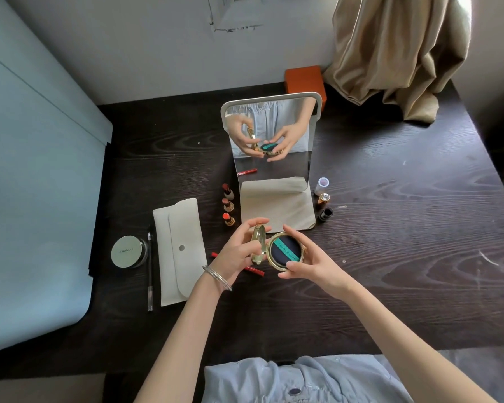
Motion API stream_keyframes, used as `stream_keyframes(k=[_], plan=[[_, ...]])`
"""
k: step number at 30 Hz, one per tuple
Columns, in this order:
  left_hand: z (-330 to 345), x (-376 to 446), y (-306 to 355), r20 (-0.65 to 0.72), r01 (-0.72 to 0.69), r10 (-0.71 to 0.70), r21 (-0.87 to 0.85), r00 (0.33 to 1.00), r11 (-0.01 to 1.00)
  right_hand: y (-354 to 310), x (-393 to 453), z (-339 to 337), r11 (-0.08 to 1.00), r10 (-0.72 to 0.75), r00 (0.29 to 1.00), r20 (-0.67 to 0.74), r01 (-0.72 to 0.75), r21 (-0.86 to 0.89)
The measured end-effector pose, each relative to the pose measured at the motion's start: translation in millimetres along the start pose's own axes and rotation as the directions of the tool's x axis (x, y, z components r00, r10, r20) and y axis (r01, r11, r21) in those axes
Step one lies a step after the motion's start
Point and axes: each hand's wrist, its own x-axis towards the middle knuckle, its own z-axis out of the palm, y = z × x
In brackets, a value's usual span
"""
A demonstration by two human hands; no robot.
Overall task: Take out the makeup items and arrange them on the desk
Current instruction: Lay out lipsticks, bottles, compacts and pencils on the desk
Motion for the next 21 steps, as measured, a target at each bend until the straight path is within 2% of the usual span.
stream_keyframes(k=[4, 6, 8, 11, 15, 19, 21], plan=[[1.8, 0.9, 0.1, 0.005, -0.001, 0.001, 0.005, 1.0, 1.0, 0.1, -0.6, -2.7, 1.0, 0.01, 1.0, -0.014, -0.01, -0.027], [2.1, 0.5, 0.1, 0.022, -0.012, 0.011, 0.01, 1.0, 1.0, -1.6, 0.5, -2.4, 0.997, 0.033, 0.997, -0.067, -0.038, -0.066], [2.6, 1.0, -0.2, 0.058, -0.021, 0.02, 0.022, 0.998, 1.0, -3.3, 2.1, -4.3, 0.981, 0.037, 0.989, -0.146, -0.064, -0.186], [6.6, 4.9, 0.1, 0.14, -0.003, -0.004, 0.049, 0.99, 0.999, -2.7, -0.6, -13.3, 0.943, 0.048, 0.989, -0.142, -0.092, -0.318], [19.0, 14.7, 0.1, 0.235, 0.107, -0.078, -0.11, 0.969, 0.988, 1.0, -19.5, -27.4, 0.949, 0.072, 0.983, -0.166, -0.119, -0.292], [33.9, 21.3, -7.3, 0.306, 0.204, -0.148, -0.16, 0.94, 0.966, 8.3, -41.6, -39.5, 0.951, 0.098, 0.968, -0.232, -0.159, -0.265], [41.5, 22.6, -18.1, 0.298, 0.268, -0.239, -0.061, 0.924, 0.962, 10.5, -53.1, -41.9, 0.959, 0.141, 0.952, -0.271, -0.2, -0.202]])
